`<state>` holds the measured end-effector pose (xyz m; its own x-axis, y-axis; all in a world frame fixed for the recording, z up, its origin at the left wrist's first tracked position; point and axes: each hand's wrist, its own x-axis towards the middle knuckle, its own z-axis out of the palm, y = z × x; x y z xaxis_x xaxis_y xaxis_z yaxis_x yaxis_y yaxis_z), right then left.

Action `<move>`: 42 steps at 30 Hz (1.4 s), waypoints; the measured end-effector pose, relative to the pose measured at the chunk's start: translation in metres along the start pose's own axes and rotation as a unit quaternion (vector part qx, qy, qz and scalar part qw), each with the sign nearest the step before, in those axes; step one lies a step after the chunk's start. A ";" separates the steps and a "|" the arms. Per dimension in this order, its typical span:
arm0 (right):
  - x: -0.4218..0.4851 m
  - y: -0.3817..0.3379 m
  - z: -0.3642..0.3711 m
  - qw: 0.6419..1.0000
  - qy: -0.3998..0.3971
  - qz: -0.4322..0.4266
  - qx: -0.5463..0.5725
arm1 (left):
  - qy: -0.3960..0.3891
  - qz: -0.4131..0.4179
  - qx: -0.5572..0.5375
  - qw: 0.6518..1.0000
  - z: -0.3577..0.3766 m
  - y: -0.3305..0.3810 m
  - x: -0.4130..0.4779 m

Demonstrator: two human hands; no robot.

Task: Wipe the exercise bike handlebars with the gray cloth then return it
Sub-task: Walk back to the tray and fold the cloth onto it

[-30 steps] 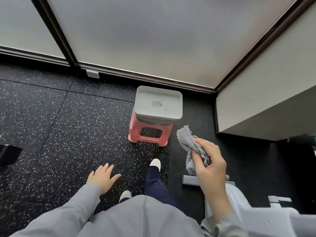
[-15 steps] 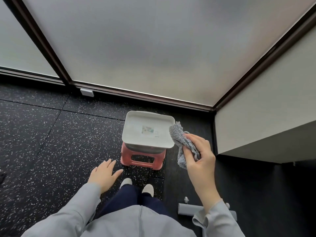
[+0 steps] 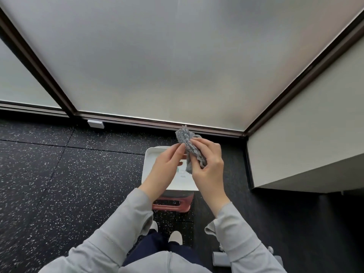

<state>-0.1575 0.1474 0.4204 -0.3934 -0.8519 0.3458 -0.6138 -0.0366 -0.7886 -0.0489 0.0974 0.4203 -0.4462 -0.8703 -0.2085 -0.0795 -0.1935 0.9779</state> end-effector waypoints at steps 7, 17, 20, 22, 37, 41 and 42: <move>0.010 0.000 0.015 0.998 -0.036 0.009 0.057 | 0.027 -0.024 -0.140 0.989 -0.002 0.006 0.017; 0.019 0.003 0.022 0.987 -0.007 0.091 0.132 | 0.054 -0.053 -0.175 0.982 -0.011 0.002 0.030; 0.020 0.005 0.020 0.981 0.016 0.110 0.157 | 0.068 -0.081 -0.179 0.978 -0.016 0.002 0.032; 0.021 0.009 0.018 0.971 0.038 0.147 0.186 | 0.084 -0.101 -0.192 0.973 -0.021 0.002 0.034; 0.042 0.048 0.002 0.724 -0.165 0.477 0.470 | 0.028 -0.152 -0.152 0.976 -0.031 -0.012 0.056; 0.047 0.061 0.004 0.763 -0.159 0.454 0.433 | 0.027 -0.158 -0.133 0.978 -0.028 -0.026 0.068; 0.047 0.066 0.007 0.778 -0.144 0.443 0.422 | 0.032 -0.159 -0.131 0.978 -0.028 -0.031 0.071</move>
<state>-0.2117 0.1014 0.3811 -0.1613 -0.8160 -0.5550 0.5265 0.4045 -0.7478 -0.0536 0.0288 0.3751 -0.3781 -0.7719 -0.5111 0.0286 -0.5616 0.8269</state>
